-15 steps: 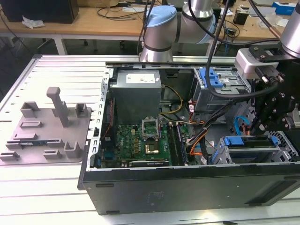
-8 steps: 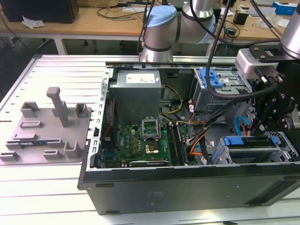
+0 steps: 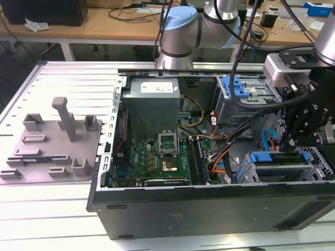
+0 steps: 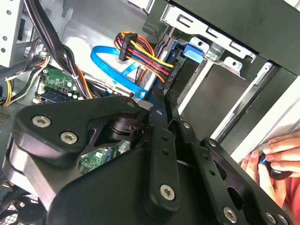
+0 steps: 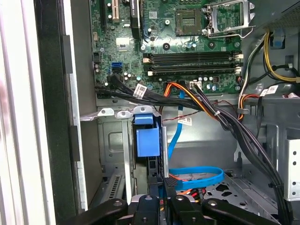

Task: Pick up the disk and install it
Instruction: 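Insert the second disk wire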

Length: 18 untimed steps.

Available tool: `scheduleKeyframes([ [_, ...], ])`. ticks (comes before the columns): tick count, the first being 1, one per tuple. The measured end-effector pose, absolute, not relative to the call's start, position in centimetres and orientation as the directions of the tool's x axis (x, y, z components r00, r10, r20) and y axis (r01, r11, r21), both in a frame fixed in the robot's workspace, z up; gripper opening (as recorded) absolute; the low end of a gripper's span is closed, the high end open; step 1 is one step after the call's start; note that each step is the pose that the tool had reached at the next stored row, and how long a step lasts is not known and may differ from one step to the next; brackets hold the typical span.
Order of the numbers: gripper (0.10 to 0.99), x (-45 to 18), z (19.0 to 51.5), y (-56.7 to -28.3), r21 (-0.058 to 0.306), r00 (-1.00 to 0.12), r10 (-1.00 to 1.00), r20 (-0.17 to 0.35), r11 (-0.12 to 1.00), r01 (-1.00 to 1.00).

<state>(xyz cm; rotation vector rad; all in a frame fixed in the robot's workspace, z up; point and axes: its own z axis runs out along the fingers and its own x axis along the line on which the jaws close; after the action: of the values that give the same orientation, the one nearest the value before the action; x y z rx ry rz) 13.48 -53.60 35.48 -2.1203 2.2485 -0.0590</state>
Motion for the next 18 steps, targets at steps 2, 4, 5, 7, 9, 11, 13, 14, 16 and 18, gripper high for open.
scheduleKeyframes([
  [2, 0.161, 13.48, 35.46, -53.60, -0.062, -0.058, -0.998, -0.011, 0.059, -0.996],
  [4, 0.161, 13.49, 35.45, -53.60, -0.062, -0.058, -0.998, -0.011, 0.059, -0.996],
  [5, 0.161, 13.50, 35.44, -53.60, -0.062, -0.058, -0.998, -0.011, 0.059, -0.996],
  [7, 0.161, 13.52, 35.41, -53.61, -0.062, -0.058, -0.998, -0.011, 0.059, -0.996],
  [9, 0.161, 13.55, 35.37, -53.62, -0.062, -0.058, -0.998, -0.011, 0.059, -0.996],
  [11, 0.161, 13.57, 35.32, -53.64, -0.062, -0.058, -0.998, -0.011, 0.059, -0.996],
  [13, 0.161, 13.58, 35.26, -53.66, -0.062, -0.058, -0.998, -0.011, 0.059, -0.996],
  [14, 0.161, 13.59, 35.25, -53.67, -0.062, -0.058, -0.998, -0.011, 0.059, -0.996],
  [16, 0.161, 13.60, 35.19, -53.68, -0.062, -0.058, -0.998, -0.011, 0.059, -0.996],
  [18, 0.161, 13.63, 35.09, -53.69, -0.062, -0.058, -0.998, -0.011, 0.059, -0.996],
])
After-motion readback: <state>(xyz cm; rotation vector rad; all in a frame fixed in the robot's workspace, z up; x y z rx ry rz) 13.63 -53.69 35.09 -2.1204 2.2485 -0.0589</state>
